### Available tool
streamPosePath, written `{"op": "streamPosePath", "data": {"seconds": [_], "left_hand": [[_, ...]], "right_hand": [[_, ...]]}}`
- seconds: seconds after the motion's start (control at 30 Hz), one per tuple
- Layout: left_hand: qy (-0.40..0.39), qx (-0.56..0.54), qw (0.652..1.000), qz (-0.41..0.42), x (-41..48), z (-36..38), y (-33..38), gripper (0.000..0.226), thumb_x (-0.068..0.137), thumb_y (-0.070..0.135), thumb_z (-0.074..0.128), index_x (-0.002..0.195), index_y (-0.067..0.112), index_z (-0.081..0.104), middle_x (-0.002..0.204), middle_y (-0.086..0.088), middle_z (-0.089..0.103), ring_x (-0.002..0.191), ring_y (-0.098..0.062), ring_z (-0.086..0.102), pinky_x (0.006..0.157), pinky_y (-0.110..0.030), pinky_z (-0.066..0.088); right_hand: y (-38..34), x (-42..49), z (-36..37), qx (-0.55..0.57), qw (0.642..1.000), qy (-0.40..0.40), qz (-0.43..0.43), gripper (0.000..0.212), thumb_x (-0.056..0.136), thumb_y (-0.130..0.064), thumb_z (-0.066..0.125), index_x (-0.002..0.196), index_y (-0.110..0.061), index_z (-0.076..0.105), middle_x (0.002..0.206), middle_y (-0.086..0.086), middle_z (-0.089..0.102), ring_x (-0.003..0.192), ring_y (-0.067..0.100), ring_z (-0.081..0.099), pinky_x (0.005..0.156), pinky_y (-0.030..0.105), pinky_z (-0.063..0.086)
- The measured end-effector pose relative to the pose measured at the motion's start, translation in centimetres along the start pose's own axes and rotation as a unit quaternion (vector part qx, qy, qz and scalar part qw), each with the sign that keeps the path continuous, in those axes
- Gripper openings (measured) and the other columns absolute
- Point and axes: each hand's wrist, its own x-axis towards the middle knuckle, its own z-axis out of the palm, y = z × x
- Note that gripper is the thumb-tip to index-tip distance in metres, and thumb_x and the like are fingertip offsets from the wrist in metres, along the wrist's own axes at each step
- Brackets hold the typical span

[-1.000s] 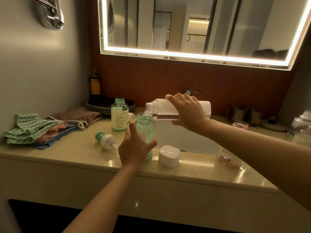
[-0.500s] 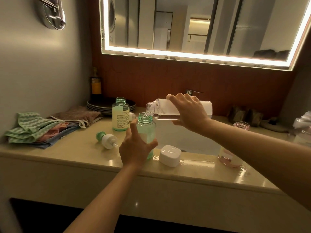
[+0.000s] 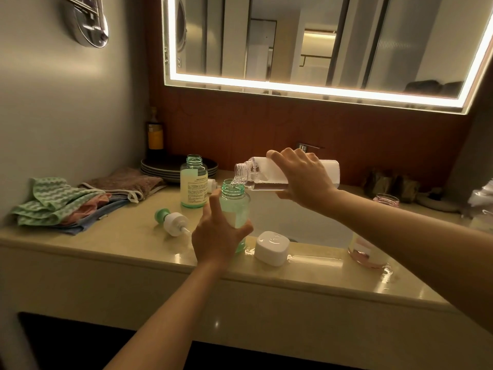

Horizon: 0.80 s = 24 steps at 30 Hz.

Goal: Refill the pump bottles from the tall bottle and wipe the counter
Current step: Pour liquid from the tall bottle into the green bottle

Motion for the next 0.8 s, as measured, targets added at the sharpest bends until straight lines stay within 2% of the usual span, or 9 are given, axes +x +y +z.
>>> {"op": "streamPosePath", "data": {"seconds": [0.43,0.57,0.8], "left_hand": [[0.002,0.000,1.000,0.003,-0.01,0.04,-0.03,0.091,0.066,0.054,0.072,0.136,0.023,0.022,0.129,-0.008,0.052,0.105,-0.025,0.058,0.077,-0.033,0.051],[0.003,-0.003,1.000,0.007,-0.02,0.06,-0.08,0.091,0.066,0.054,0.072,0.131,0.029,0.014,0.129,-0.008,0.052,0.104,-0.025,0.058,0.076,-0.033,0.051],[0.003,0.000,1.000,0.011,-0.05,0.18,-0.23,0.091,0.065,0.054,0.072,0.133,0.025,0.018,0.127,-0.009,0.053,0.103,-0.026,0.059,0.076,-0.034,0.052]], "right_hand": [[-0.01,0.00,-0.22,-0.002,1.000,-0.005,0.000,0.072,0.076,-0.027,0.072,0.137,-0.017,0.035,0.130,0.010,0.049,0.116,0.028,0.047,0.101,0.046,0.036],[0.00,0.01,-0.29,-0.004,1.000,0.000,-0.002,0.071,0.075,-0.026,0.073,0.136,-0.016,0.037,0.128,0.011,0.050,0.114,0.029,0.048,0.099,0.046,0.037],[0.01,0.00,-0.23,-0.006,1.000,-0.004,-0.003,0.071,0.075,-0.026,0.073,0.136,-0.016,0.037,0.128,0.011,0.050,0.114,0.029,0.048,0.099,0.047,0.037]]}}
